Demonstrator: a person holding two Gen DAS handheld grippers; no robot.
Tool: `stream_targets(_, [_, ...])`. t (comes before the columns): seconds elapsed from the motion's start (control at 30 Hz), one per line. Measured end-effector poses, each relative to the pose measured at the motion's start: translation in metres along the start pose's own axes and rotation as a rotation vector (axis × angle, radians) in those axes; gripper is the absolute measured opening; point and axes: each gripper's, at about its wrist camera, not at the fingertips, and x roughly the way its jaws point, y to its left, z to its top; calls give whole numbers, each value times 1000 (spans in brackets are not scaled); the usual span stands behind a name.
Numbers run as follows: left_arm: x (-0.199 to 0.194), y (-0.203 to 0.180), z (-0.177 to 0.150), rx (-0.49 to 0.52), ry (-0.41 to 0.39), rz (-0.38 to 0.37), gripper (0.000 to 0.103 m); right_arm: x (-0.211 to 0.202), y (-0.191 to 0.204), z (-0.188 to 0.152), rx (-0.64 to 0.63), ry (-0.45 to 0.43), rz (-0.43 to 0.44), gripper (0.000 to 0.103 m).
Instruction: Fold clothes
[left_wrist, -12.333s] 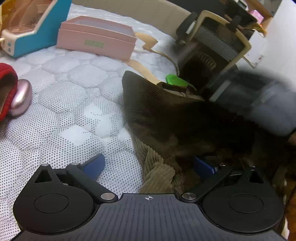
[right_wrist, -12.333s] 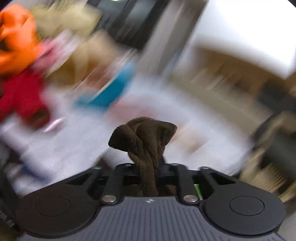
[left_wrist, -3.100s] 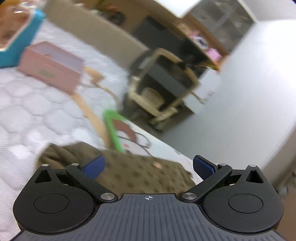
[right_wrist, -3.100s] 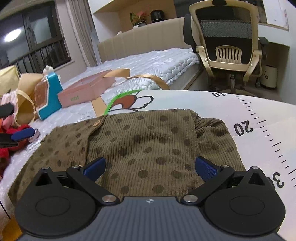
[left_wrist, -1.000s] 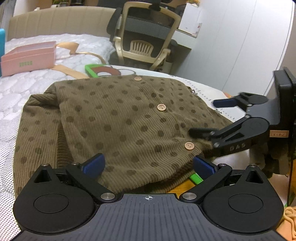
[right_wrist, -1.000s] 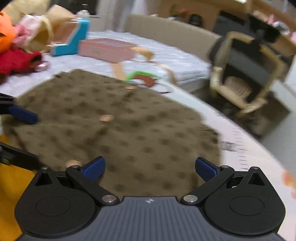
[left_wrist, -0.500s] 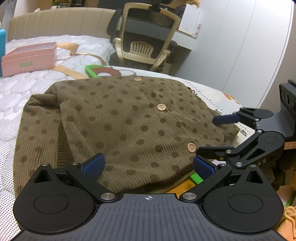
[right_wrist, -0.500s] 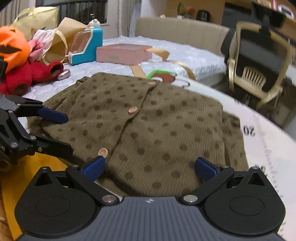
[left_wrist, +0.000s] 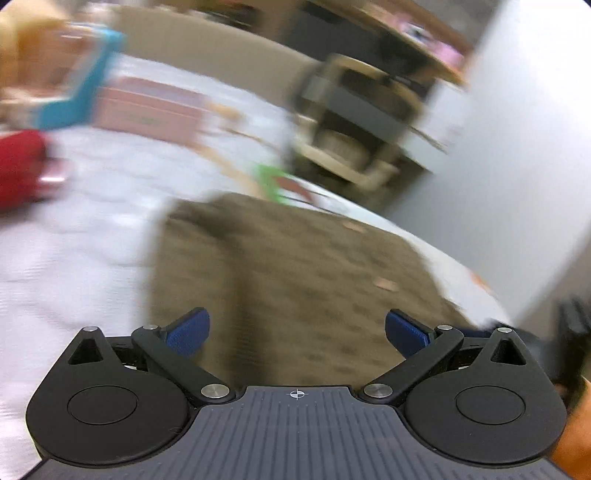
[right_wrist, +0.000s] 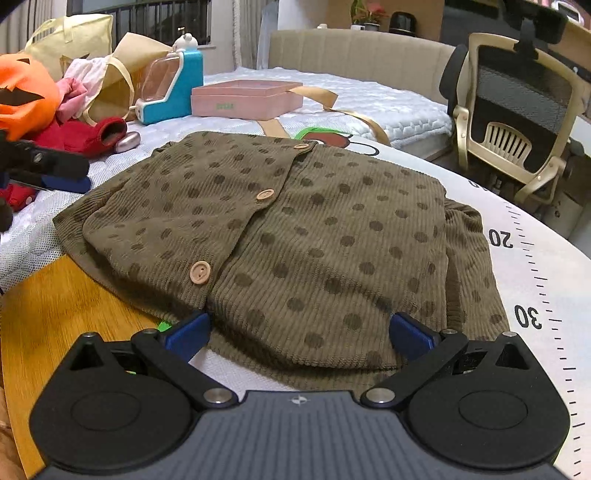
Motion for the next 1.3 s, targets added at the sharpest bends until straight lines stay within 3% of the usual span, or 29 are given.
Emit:
stream_targets(0.1, [-5,28,-2,-109,6,81,103,0,0,-1,1,-2,-3,103])
stream_targets(0.23, [1,35,-7,-129,22,121,96,-1,1,-1,-3,-5,-9,103])
stream_targets(0.33, [11,31,-6,-87,35,134,57,-6,5,1,-22,-23,-40,103])
stream_targets(0.4, [18,28,-4,-66,53,120,55,-16,16,8,-74,-62,-57,103])
stream_targets(0.47, [18,23,0,-52,64,51,32,-31,34,21,-154,-117,-31,103])
stream_targets(0.53, [17,23,9,-74,68,-23,28,-42,59,35,-249,-179,-6,103])
stream_targets(0.63, [18,24,21,-108,76,-98,28,-36,102,56,-334,-208,75,103])
stream_targets(0.73, [23,31,29,-164,92,-156,28,-4,144,66,-415,-166,163,103])
stream_targets(0.87, [27,40,30,-241,100,-205,28,43,185,68,-516,-123,142,100])
stream_targets(0.9, [27,40,30,-245,100,-213,29,54,191,69,-549,-133,98,94])
stream_targets(0.97, [27,44,31,-259,88,-216,37,71,196,73,-598,-150,6,60])
stream_targets(1.0, [25,48,33,-269,77,-213,41,77,192,78,-576,-137,-3,51])
stream_targets(1.07, [23,55,37,-289,54,-205,70,78,176,88,-479,-116,35,35])
stream_targets(1.13, [30,63,41,-322,52,-177,88,72,166,94,-432,-126,37,21])
stream_targets(1.3, [54,74,50,-389,67,-118,94,60,152,93,-381,-158,66,17])
